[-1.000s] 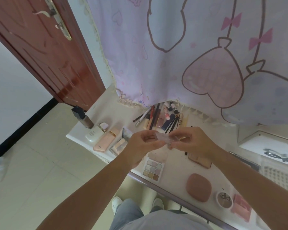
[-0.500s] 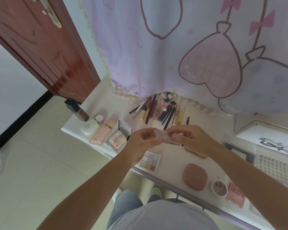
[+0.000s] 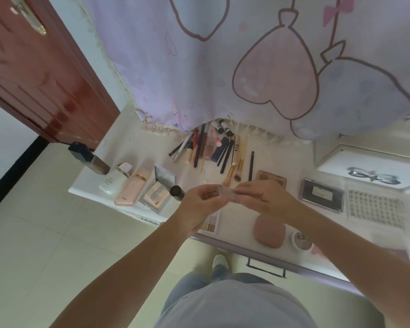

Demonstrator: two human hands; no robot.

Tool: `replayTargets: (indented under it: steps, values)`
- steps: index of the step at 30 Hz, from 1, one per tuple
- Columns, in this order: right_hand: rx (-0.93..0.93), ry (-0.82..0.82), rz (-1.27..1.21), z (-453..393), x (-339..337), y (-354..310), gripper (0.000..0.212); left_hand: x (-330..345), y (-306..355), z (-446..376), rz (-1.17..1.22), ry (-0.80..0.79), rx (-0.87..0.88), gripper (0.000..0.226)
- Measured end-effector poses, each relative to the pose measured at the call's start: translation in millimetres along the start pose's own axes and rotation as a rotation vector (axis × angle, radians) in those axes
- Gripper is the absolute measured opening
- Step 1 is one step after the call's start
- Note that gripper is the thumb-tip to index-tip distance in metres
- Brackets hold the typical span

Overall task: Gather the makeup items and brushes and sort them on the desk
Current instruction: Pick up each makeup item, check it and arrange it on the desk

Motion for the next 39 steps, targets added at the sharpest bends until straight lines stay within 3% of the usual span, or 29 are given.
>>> replayTargets:
  steps: [5, 13, 17, 20, 26, 33, 39]
  values:
    - [0.068, -0.032, 0.013, 18.9, 7.1, 1.8, 0.061, 4.5, -15.3, 10.0, -0.032, -0.073, -0.051, 0.038]
    - [0.281, -0.031, -0.067, 54.0, 14.2, 14.9, 0.059, 18.4, -42.9, 24.6, -0.021, -0.127, -0.158, 0.019]
    - [0.463, 0.012, -0.135, 63.2, 6.7, 44.2, 0.030, 25.6, -54.5, 27.4, 0.050, -0.054, -0.170, 0.025]
    - [0.478, -0.091, -0.165, 66.0, 7.5, 65.2, 0.031, 35.3, -65.2, 29.9, 0.065, -0.013, -0.206, 0.036]
    - [0.642, -0.100, -0.259, 52.8, 6.4, 116.2, 0.048, 27.6, -101.9, 31.0, 0.086, 0.346, -0.299, 0.037]
    - [0.556, -0.222, -0.220, 34.6, 43.8, 128.8, 0.040, 14.4, -154.7, 57.4, 0.120, 0.974, -0.343, 0.027]
    - [0.360, -0.261, -0.020, 23.3, 46.2, 124.5, 0.037, 19.0, -155.1, 61.2, 0.039, 1.180, -0.337, 0.019]
Point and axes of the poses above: each hand's wrist, its own z-axis away from the middle knuckle, its own x-axis out of the palm, y = z × x, the point moved 7 cm from there along -z, towards the middle knuckle, and after that the axes turned 13 degrees about y, right-handed, at the moved point
